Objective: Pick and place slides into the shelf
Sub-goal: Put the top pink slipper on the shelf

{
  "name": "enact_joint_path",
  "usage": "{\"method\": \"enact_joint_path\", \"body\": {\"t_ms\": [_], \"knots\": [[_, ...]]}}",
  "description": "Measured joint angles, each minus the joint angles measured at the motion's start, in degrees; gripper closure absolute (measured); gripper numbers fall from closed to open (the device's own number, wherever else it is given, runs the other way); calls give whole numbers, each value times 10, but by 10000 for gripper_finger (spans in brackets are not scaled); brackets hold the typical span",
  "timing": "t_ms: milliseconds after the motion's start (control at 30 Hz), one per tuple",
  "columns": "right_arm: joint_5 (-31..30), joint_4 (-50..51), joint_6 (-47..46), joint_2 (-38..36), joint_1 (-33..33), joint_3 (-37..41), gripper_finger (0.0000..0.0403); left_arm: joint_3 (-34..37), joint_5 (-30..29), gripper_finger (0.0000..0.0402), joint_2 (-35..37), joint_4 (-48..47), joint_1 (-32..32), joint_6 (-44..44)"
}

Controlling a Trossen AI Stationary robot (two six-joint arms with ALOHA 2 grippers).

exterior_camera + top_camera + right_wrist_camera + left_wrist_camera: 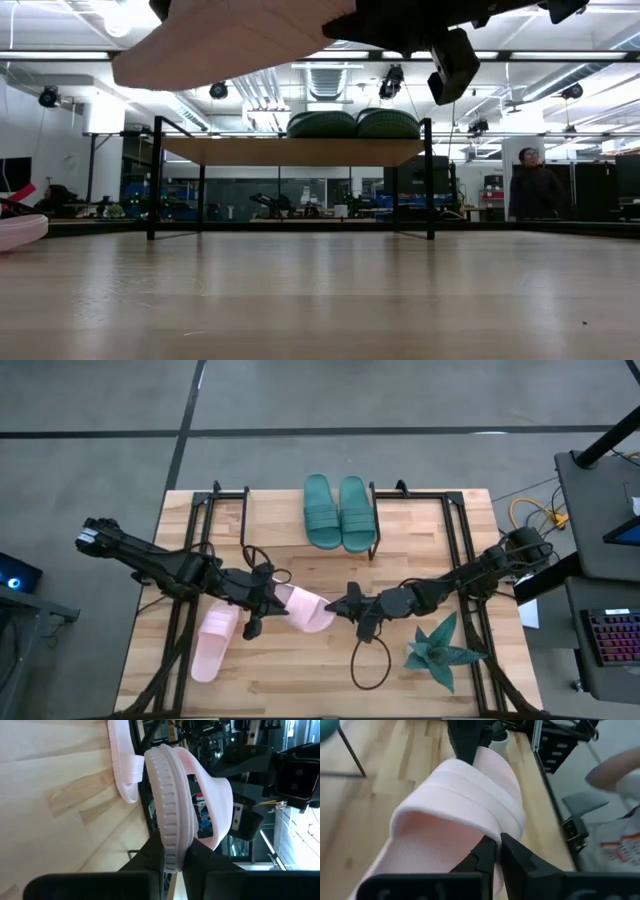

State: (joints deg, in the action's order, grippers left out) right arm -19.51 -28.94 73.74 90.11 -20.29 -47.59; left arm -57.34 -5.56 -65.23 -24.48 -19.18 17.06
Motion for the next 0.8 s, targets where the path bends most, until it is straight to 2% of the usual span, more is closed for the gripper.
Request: {"method": "enact_joint_path", "body": {"t_ms": [167,400,533,633,800], "knots": [[-6,5,-2,0,0,0,373,4,-41,341,-2,-1,0,-103],[-76,18,-14,0,-5,1,374,3,-157,214,-26,-2,1,-201],[-99,17,-21,0,-8,1,374,-10,-164,158,-24,0,1,-225],[-119,13,-22,-1,-9,1,374,-24,-164,139,-19,-5,0,-226],[-127,17,-32,-1,-8,0,374,-42,-162,135,2,-13,-1,-239]]}}
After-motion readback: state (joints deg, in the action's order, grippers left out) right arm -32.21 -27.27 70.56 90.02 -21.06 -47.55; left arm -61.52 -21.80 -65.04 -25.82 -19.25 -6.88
